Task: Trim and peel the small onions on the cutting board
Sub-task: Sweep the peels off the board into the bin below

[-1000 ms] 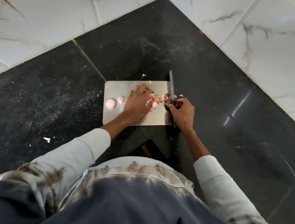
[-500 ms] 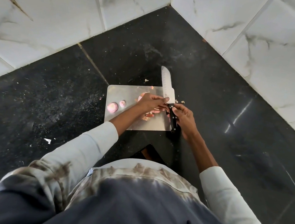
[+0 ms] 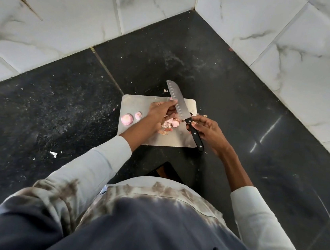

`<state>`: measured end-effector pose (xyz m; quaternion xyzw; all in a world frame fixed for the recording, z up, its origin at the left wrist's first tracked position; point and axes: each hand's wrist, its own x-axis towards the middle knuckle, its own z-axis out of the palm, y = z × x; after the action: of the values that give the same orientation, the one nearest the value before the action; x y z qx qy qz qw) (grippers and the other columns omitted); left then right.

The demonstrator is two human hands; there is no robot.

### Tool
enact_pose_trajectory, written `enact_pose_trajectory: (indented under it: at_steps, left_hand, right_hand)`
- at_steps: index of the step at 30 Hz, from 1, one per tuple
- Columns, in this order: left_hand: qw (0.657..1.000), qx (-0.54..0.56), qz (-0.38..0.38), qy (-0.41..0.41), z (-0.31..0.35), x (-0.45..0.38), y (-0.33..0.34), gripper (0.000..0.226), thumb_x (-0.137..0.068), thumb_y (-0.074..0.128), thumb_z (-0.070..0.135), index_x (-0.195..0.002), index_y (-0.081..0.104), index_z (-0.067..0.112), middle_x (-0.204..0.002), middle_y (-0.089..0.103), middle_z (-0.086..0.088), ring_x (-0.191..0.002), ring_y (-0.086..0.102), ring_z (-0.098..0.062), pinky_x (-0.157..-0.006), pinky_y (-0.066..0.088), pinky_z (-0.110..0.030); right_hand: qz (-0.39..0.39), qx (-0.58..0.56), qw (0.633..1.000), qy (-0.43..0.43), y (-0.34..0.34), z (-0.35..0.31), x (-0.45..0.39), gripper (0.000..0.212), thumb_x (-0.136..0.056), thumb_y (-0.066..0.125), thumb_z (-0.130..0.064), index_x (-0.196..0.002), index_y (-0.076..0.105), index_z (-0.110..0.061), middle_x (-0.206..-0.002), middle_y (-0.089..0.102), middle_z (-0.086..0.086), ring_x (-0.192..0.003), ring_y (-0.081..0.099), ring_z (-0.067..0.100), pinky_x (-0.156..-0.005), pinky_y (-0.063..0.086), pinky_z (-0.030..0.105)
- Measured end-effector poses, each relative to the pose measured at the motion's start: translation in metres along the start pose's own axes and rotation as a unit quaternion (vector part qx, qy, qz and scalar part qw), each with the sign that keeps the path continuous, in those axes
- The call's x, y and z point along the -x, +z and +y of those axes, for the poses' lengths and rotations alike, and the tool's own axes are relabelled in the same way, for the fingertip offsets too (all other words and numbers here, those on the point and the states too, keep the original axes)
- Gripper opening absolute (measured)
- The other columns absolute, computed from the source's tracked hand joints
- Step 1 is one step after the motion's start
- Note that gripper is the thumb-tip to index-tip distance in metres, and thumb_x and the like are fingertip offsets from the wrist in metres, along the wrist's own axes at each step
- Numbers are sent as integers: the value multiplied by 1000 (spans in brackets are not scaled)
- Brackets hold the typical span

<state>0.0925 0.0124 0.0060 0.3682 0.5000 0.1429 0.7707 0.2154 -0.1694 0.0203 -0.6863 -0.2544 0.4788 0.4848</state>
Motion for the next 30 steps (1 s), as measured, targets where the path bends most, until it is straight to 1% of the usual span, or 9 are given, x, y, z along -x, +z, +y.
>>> enact_pose_trajectory:
  at_steps: [3,6,9,13,18,20,24,27,30]
  left_hand:
    - [998,1,56,6,13,-16,-9,23,-91,84,28,-103,77,10,-99,80,-9,-85,77,-17,-78,65,-27]
    - [993,-25,108,35,25,-28,-19,18,-91,84,30,-95,79,13,-97,81,-8,-91,79,-20,-91,65,-36]
    - [979,-135,134,78,25,-29,-25,13,-96,79,28,-90,80,16,-94,81,-4,-87,78,-15,-85,65,-30]
    - [927,-319,92,175,0,-21,-25,8,-98,76,19,-95,83,16,-97,81,-2,-86,76,-15,-80,64,-28]
    - [819,-494,69,283,-19,-6,-21,13,-98,75,24,-109,82,22,-110,80,2,-95,72,-14,-89,62,-31]
    - [793,-519,64,314,-21,-1,-19,13,-99,75,26,-109,81,21,-112,78,1,-95,70,-14,-87,58,-29]
    - [777,-519,82,346,-22,0,-18,17,-100,72,33,-109,78,20,-114,77,0,-91,63,-9,-88,56,-27]
    - [771,-518,85,359,-23,-2,-21,18,-101,72,34,-107,77,19,-111,76,0,-90,63,-10,-86,57,-27]
    - [764,-528,71,365,-22,-5,-27,15,-99,74,32,-104,79,19,-115,76,-1,-98,68,-15,-93,61,-34]
  right_hand:
    - [-32,19,999,16,-10,2,5,24,-108,62,-17,-128,70,-9,-115,79,12,-102,73,14,-94,57,28]
    - [-29,7,1000,11,-22,10,13,21,-107,61,-13,-124,73,-9,-110,79,10,-94,71,12,-88,56,23]
    - [17,-35,999,10,-35,23,21,24,-105,63,-11,-127,72,-6,-107,79,12,-89,69,17,-92,54,31]
    - [126,0,992,-11,-42,36,24,18,-99,75,-18,-117,75,-17,-109,81,8,-96,72,15,-90,51,34]
    - [296,132,946,-30,-32,51,20,21,-92,83,-20,-109,71,-16,-100,74,-2,-92,72,12,-88,60,29]
    - [333,176,926,-34,-26,56,21,18,-93,81,-20,-105,68,-20,-99,72,-4,-92,70,13,-86,61,31]
    - [371,288,881,-66,-14,63,20,20,-96,75,-16,-98,56,-24,-103,61,-7,-98,61,17,-88,56,38]
    - [371,325,869,-44,-11,65,17,21,-96,75,-16,-102,56,-22,-110,60,-6,-105,57,16,-87,54,37]
    - [371,343,863,-18,-8,65,13,22,-95,77,-24,-106,58,-21,-116,59,-3,-109,55,17,-83,47,33]
